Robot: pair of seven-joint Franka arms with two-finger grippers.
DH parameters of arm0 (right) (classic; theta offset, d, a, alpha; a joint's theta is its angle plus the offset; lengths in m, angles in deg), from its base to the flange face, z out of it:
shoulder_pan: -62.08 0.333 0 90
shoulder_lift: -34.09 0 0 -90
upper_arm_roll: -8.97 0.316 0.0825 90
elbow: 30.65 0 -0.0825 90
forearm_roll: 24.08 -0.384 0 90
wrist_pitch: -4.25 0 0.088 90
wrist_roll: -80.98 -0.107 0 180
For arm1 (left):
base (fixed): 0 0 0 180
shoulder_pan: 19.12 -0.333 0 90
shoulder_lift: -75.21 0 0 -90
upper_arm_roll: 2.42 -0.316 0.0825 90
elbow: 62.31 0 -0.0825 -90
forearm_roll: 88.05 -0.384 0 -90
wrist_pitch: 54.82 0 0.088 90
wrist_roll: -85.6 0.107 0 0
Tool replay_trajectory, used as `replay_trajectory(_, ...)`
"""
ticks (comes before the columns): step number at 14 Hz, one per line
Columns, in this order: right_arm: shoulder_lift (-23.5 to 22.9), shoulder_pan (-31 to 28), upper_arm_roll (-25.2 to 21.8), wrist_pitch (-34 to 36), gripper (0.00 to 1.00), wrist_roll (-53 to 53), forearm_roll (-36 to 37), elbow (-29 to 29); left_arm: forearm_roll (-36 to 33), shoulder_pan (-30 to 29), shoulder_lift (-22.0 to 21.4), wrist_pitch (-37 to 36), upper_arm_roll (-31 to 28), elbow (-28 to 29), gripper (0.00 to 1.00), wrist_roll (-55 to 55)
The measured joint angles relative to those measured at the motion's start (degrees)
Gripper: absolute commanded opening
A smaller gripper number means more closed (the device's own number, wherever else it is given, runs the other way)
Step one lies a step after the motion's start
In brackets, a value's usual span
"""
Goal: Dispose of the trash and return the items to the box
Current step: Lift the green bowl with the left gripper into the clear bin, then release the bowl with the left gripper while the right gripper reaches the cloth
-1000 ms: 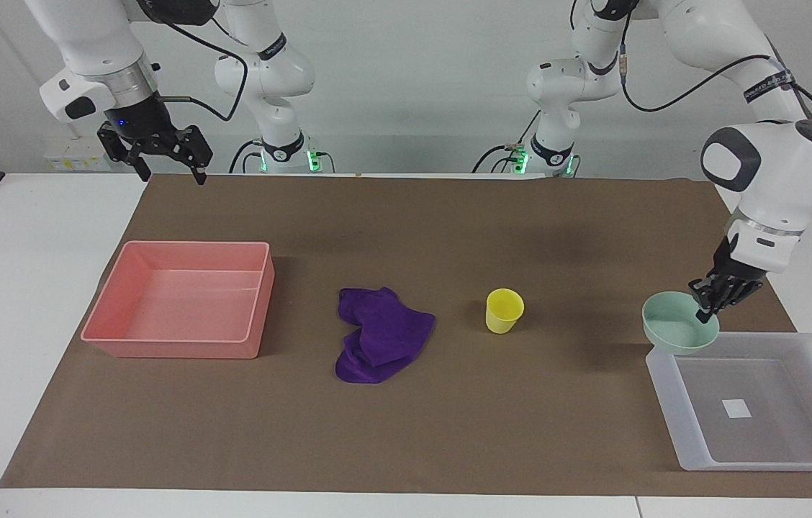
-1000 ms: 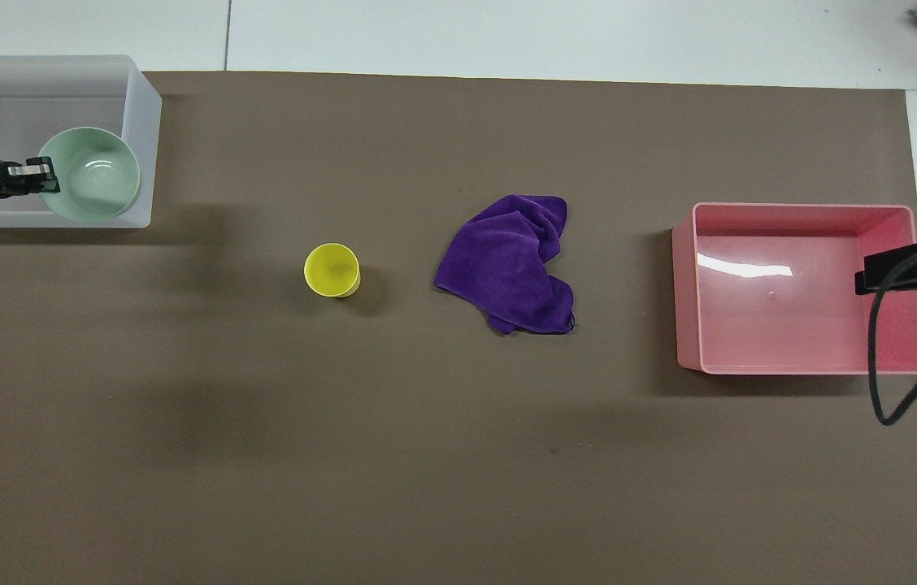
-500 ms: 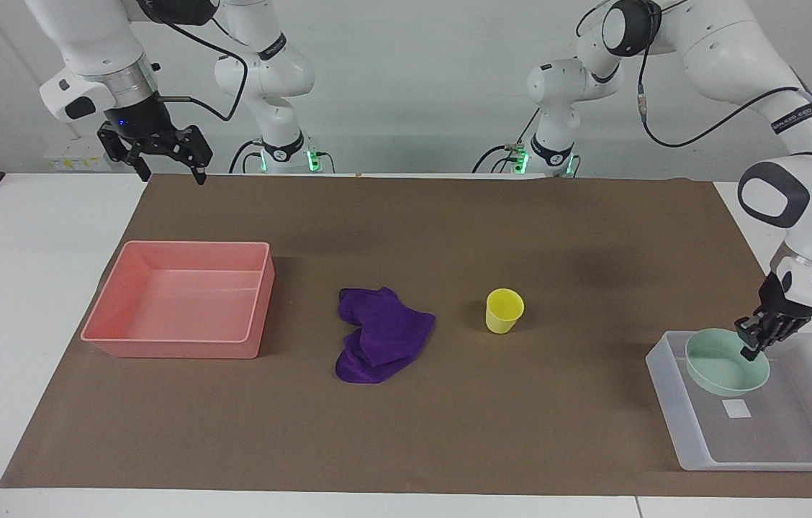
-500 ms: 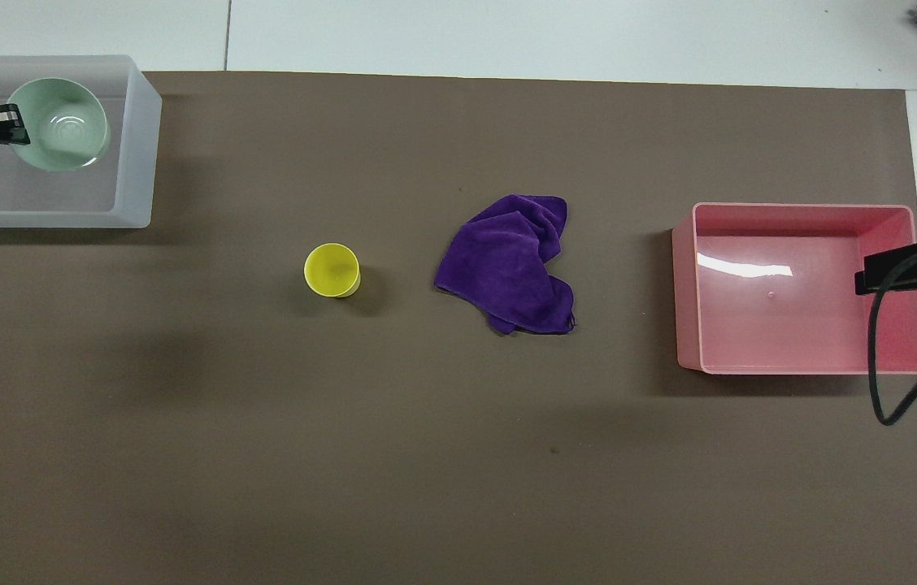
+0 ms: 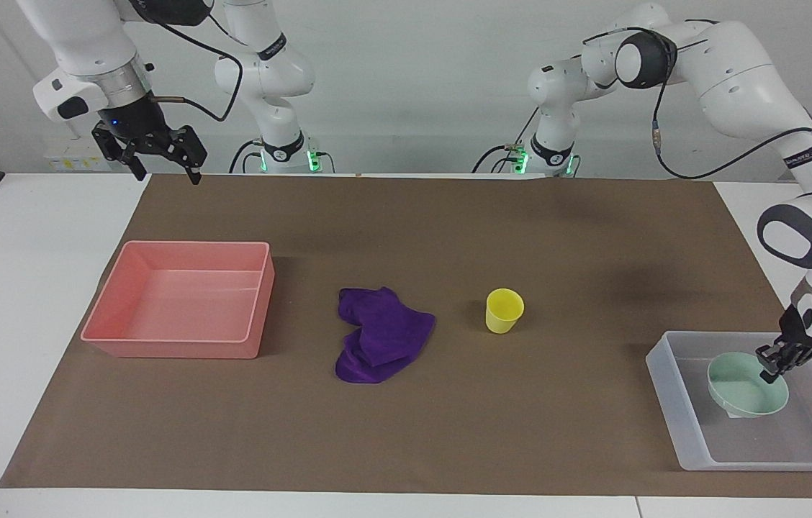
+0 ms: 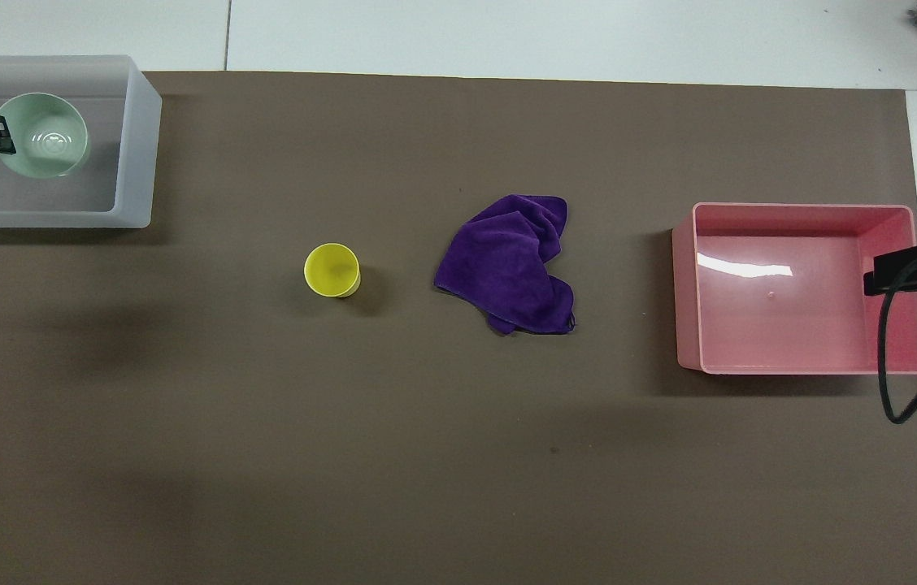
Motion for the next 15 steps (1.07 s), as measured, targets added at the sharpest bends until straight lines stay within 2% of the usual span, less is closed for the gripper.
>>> replay_trajectory(2,0.0,0.2,0.1,-1.0,1.00,0.0,0.0,-0.4,0.0,-0.3,0.8,2.6,0.0,0.4,0.00,0.0)
replay_trajectory(4,0.0,1.0,0.6,-5.1,1.00,-1.2,-0.1,-2.1,0.0,-0.3,1.0,5.3,0.1,2.0,0.00,0.0)
replay_trajectory(7,-1.2,6.2,1.2,-13.0,1.00,-6.6,-0.1,-5.0,0.0,-0.3,1.1,8.9,0.1,4.7,0.00,0.0)
replay_trajectory(8,-2.2,7.9,1.3,-15.9,1.00,-8.5,-0.1,-5.9,0.0,-0.3,1.1,10.2,0.1,5.6,0.25,0.0)
replay_trajectory(10,-5.1,10.9,1.5,-20.9,1.00,-11.6,-1.0,-6.6,0.0,-0.3,1.1,11.4,0.1,6.5,0.44,0.1)
replay_trajectory(12,-8.4,13.4,1.5,-25.3,1.00,-13.2,-1.7,-6.8,0.0,-0.3,1.1,11.6,0.1,6.2,0.70,0.2)
replay_trajectory(13,-10.1,14.5,1.5,-27.5,1.00,-13.6,-1.8,-6.8,0.0,-0.3,1.0,11.6,0.1,5.9,0.79,0.6)
replay_trajectory(15,-13.4,16.3,1.5,-31.9,1.00,-13.8,-1.9,-6.9,0.0,-0.2,0.8,11.6,0.2,5.1,0.88,1.8)
